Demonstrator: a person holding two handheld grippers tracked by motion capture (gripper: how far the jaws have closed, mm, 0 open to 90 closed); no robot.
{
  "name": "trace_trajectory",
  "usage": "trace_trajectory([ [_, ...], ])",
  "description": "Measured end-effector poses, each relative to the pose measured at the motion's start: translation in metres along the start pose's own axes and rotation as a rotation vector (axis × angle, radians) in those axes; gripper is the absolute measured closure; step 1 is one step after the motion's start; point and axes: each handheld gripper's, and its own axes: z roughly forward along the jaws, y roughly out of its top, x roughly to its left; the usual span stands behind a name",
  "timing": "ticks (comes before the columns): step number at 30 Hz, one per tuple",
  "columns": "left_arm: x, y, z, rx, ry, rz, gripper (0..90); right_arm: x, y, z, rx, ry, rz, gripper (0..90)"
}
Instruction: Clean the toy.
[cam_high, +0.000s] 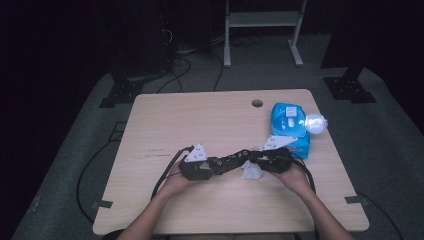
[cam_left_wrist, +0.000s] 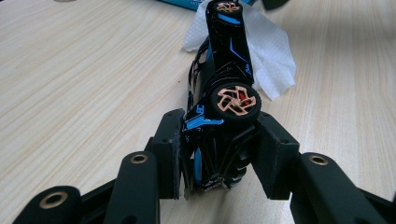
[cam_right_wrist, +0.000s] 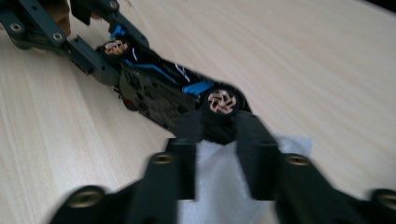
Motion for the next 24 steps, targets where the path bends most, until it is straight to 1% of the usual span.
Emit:
trace_trajectory([
  [1,0.0,0.0,0.0,0.001,-0.001,0.0,56.9,-0.001,-0.003,0.0,0.002,0.006,0.008,60.1],
  [2,0.0,0.0,0.001,0.004,-0.001,0.001,56.6,-0.001,-0.005,0.0,0.005,0.003,0.003,56.7],
  [3,0.001,-0.001,0.002,0.013,0.0,0.001,54.8,-0.001,-0.008,0.001,0.017,-0.017,-0.012,51.4],
  [4,0.0,-0.001,0.003,0.019,0.004,-0.001,52.0,0.0,-0.011,0.001,0.034,-0.036,-0.025,49.1],
  [5,0.001,-0.001,0.004,0.026,0.001,0.003,49.8,0.0,-0.014,0.0,0.051,-0.047,-0.033,48.8],
  [6,0.001,0.0,0.005,0.026,0.001,-0.007,47.4,0.0,-0.017,0.0,0.063,-0.06,-0.04,48.0],
  [7,0.002,0.001,0.006,0.025,0.0,-0.014,45.4,0.0,-0.019,0.0,0.068,-0.07,-0.038,48.3],
  [9,0.003,0.002,0.008,0.016,-0.008,-0.027,43.4,-0.003,-0.023,0.004,0.086,-0.065,-0.027,48.2],
  [10,0.002,0.002,0.008,0.021,-0.007,-0.027,43.4,-0.003,-0.025,0.006,0.101,-0.074,-0.032,48.3],
  [12,0.001,0.002,0.009,0.022,-0.012,-0.021,46.7,-0.005,-0.028,0.012,0.123,-0.076,-0.021,48.4],
  [14,0.001,0.002,0.01,0.03,-0.016,-0.01,52.7,-0.006,-0.03,0.017,0.134,-0.082,-0.013,52.9],
  [16,0.0,0.002,0.01,0.031,-0.017,-0.015,57.1,-0.006,-0.032,0.02,0.141,-0.093,-0.004,59.2],
  [17,0.0,0.002,0.01,0.031,-0.016,-0.016,57.2,-0.007,-0.034,0.02,0.144,-0.09,0.004,63.6],
  [19,0.001,0.002,0.01,0.032,-0.016,-0.022,57.4,-0.009,-0.037,0.019,0.13,-0.07,0.033,75.9],
  [21,0.0,0.002,0.01,0.03,-0.014,-0.016,57.5,-0.011,-0.038,0.016,0.138,-0.059,0.05,79.8],
  [22,-0.001,0.002,0.01,0.032,-0.011,-0.01,57.5,-0.012,-0.037,0.012,0.146,-0.07,0.055,80.5],
  [24,-0.001,0.002,0.01,0.04,-0.01,0.008,57.0,-0.014,-0.036,0.002,0.118,-0.089,0.071,80.9],
])
